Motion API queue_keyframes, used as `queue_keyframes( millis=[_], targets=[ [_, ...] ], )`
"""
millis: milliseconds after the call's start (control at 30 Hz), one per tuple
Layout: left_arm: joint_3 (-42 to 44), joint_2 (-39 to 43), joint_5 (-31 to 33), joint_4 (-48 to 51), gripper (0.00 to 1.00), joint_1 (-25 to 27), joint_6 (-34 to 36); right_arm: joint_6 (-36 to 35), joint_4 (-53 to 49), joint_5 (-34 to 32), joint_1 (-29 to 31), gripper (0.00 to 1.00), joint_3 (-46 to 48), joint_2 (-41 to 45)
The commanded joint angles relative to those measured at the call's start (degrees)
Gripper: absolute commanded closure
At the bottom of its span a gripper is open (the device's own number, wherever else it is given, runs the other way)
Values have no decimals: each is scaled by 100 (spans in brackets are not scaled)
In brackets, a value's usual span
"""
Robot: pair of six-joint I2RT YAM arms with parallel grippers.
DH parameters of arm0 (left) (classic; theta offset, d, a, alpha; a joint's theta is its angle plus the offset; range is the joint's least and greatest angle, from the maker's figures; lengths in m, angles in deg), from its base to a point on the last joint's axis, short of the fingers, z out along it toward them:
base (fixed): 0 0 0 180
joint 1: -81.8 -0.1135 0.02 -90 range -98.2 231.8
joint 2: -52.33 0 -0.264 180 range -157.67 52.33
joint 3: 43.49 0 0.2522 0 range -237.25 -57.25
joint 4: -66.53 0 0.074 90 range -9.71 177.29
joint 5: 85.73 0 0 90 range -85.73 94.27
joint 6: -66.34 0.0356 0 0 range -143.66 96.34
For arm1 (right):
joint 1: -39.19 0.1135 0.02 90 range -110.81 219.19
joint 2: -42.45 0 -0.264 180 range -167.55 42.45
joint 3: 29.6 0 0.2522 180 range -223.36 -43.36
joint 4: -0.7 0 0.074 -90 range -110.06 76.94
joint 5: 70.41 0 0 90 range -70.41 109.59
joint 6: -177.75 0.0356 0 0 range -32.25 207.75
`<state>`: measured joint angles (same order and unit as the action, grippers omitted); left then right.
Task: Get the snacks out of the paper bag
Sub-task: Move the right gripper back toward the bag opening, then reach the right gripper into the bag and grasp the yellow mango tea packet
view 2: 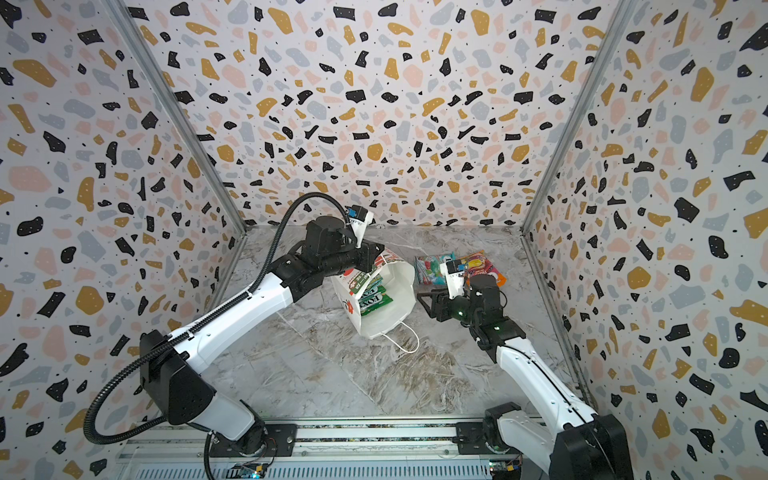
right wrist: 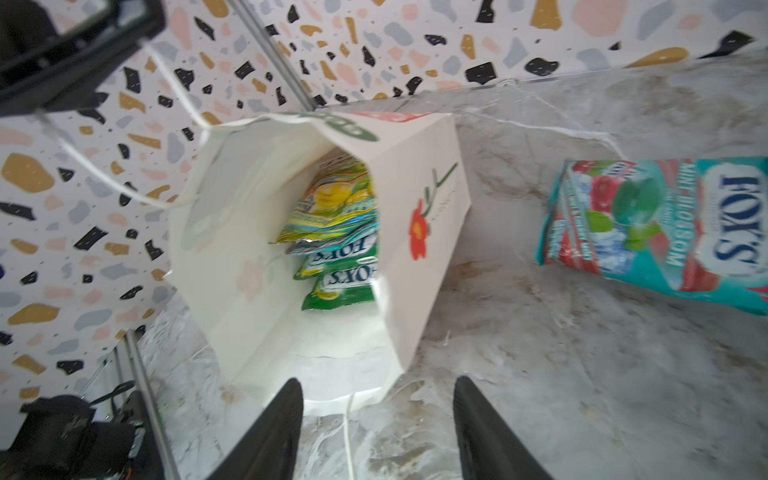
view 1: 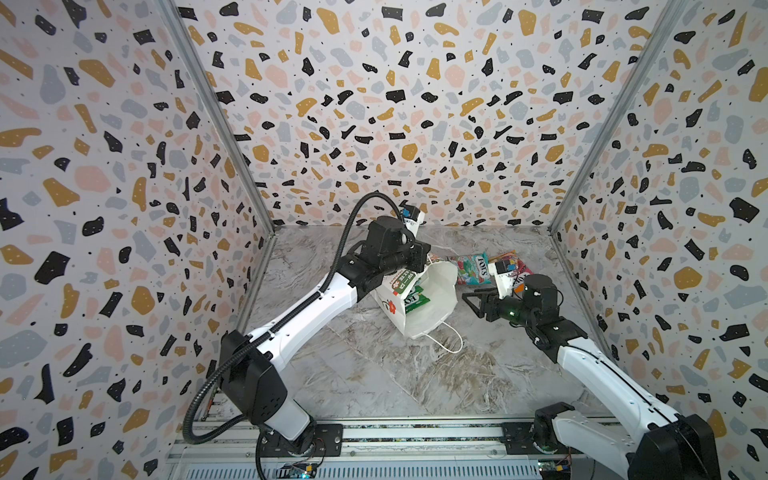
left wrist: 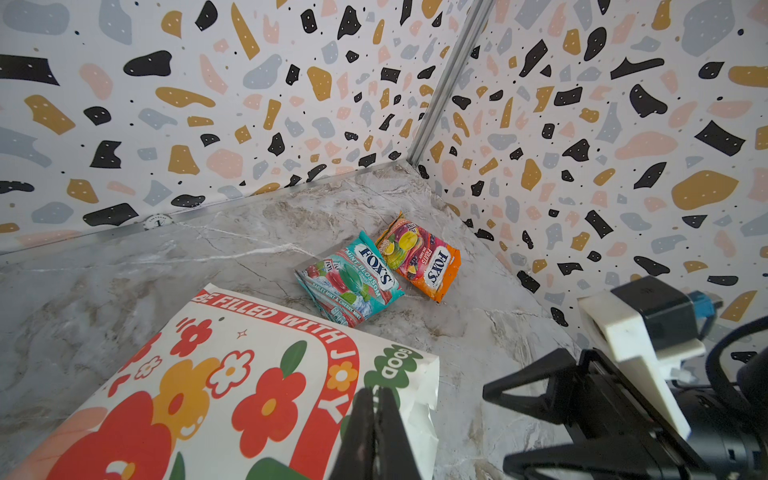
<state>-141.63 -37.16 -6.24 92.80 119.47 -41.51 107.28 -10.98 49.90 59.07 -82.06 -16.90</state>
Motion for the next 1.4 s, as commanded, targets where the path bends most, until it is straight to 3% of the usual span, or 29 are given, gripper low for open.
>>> queue_keyframes(
  millis=[0, 567, 967, 1367],
  targets=[
    [-82, 60, -9, -203, 100, 30, -46, 234, -121, -146, 331, 41, -296, 113],
    [-402, -121, 41, -135, 100, 30, 21, 217, -200, -237, 2086, 46, -997, -620],
    [-328, -35, -66, -161, 100, 30, 9, 285, -281, -936, 2468, 51, -1343, -1428],
    [-108, 46, -176, -299, 100, 30, -81, 1440, 440, -1648, 2468, 56, -1447, -2359]
  ],
)
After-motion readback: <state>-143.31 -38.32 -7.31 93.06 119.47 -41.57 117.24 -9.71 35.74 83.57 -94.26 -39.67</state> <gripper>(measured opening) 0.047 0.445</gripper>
